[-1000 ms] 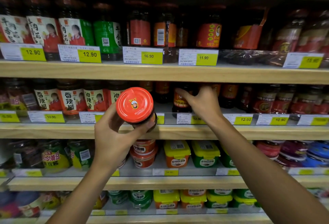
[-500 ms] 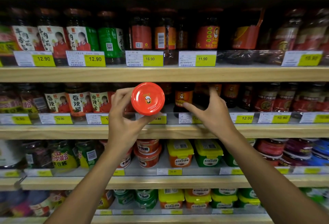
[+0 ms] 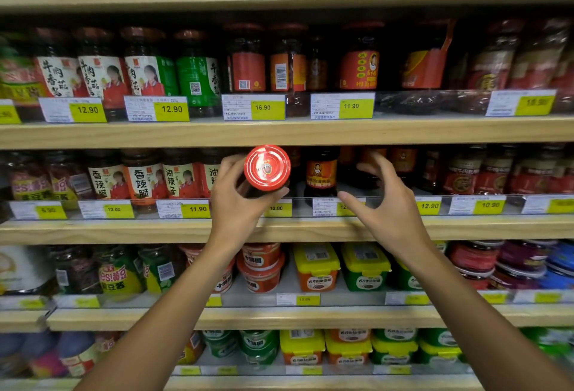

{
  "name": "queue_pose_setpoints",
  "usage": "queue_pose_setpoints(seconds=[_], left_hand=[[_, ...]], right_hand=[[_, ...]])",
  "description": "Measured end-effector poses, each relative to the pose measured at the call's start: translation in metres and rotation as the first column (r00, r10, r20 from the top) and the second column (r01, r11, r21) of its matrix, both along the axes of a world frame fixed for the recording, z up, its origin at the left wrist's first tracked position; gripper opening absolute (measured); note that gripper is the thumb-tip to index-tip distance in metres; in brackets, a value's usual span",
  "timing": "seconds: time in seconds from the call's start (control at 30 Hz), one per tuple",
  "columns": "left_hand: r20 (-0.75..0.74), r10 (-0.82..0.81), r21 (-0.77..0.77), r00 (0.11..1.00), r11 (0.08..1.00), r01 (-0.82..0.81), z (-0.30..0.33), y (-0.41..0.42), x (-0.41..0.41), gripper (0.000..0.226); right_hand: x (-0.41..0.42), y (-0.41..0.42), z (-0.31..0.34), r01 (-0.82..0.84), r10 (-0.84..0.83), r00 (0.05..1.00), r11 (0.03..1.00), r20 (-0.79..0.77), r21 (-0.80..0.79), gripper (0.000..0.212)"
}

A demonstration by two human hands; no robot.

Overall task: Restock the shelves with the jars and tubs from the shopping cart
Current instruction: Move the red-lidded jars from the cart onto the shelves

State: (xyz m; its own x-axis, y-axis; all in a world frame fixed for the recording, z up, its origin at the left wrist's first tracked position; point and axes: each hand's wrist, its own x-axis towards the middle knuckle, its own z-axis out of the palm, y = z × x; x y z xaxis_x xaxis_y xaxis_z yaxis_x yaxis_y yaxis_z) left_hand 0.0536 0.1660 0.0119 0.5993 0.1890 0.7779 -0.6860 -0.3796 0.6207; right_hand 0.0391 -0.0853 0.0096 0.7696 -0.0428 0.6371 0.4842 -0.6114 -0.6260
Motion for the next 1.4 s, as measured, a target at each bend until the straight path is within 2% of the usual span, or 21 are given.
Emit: queue_pose_setpoints(seconds=[0.27, 0.4, 0.63, 0.87, 1.0, 1.1, 1.17, 1.27, 1.4], left_hand=[[-0.068, 0.144, 0.108, 0.987, 0.985, -0.136, -0.002, 0.004, 0.016, 0.063], [-0.126, 0.07, 0.083, 0.99, 0.995, -0.06, 0.01, 0.002, 0.018, 0.051], [-0.243, 0.075, 0.143, 0.967, 0.989, -0.041, 0.019, 0.007, 0.033, 0.048], [-0.31, 0.229, 0.337, 0.923, 0.934, -0.119, 0.027, 0.012, 0.042, 0.051], [-0.315, 0.226, 0.41, 0.922, 0.908, -0.082, 0.028, 0.016, 0.029, 0.061], [-0.28, 0.233, 0.435, 0.931, 0.896, -0.094, 0.019, 0.023, 0.005, 0.072], [-0.205, 0.245, 0.466, 0.948, 0.876, -0.126, 0.011, 0.026, -0.016, 0.069], [-0.082, 0.182, 0.519, 0.98, 0.847, -0.114, 0.002, 0.023, -0.044, 0.058], [-0.022, 0.081, 0.668, 0.996, 0.743, -0.046, -0.008, 0.005, -0.056, 0.054]], right_hand=[[-0.006, -0.001, -0.001, -0.017, 0.017, 1.0, 1.0, -0.002, -0.023, 0.08], [-0.007, -0.002, 0.0, -0.017, 0.017, 1.0, 1.0, -0.007, -0.021, 0.077], [-0.006, 0.0, 0.001, -0.023, 0.022, 0.999, 0.999, -0.025, -0.034, 0.074], [-0.001, 0.005, 0.003, -0.016, 0.015, 1.0, 0.997, -0.02, -0.077, 0.071], [-0.002, 0.005, 0.002, -0.02, 0.017, 1.0, 0.995, -0.024, -0.095, 0.072], [-0.007, 0.002, 0.004, -0.021, 0.019, 1.0, 0.993, -0.018, -0.115, 0.072], [-0.012, -0.003, 0.004, -0.019, 0.017, 1.0, 0.991, -0.014, -0.131, 0.071], [-0.024, -0.014, 0.003, -0.011, 0.01, 1.0, 0.987, -0.012, -0.16, 0.069], [-0.047, -0.027, -0.002, 0.012, -0.02, 0.999, 0.976, -0.035, -0.216, 0.067]])
